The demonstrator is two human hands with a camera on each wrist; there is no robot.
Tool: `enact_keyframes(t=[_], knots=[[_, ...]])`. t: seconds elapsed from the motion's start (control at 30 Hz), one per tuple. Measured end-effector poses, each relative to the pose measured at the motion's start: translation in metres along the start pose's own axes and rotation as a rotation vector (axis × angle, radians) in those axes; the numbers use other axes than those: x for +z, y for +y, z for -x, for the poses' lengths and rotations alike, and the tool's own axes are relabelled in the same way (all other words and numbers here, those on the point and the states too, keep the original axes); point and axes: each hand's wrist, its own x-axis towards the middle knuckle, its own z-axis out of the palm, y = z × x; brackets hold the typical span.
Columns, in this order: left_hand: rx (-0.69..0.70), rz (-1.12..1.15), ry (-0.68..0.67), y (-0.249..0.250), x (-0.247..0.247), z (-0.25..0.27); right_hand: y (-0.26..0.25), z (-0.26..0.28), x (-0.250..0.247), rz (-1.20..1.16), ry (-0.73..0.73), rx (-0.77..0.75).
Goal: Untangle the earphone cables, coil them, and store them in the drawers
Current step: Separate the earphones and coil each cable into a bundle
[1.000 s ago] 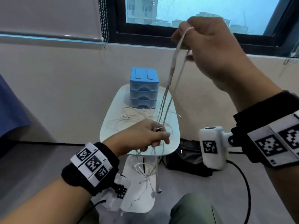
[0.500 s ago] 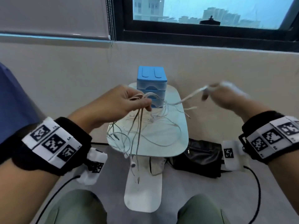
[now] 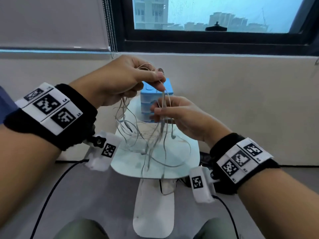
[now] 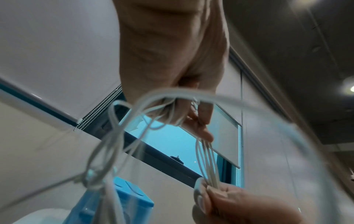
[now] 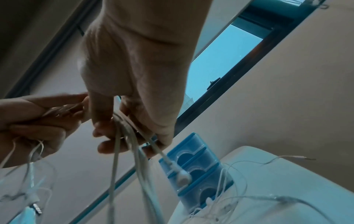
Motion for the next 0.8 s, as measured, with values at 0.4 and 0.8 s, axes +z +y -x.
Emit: enact_keyframes(t=[0.4,0.8], knots=[[-0.253,0.062,0.220,-0.089,-0.023,-0.034,0.032,-0.042,-0.055,0.575,0.236,0.229],[-0.656,-0.506,-0.431,-0.156,-0.006,-0.033,0.118,-0.043,-0.023,1.150,-0.171,0.283]])
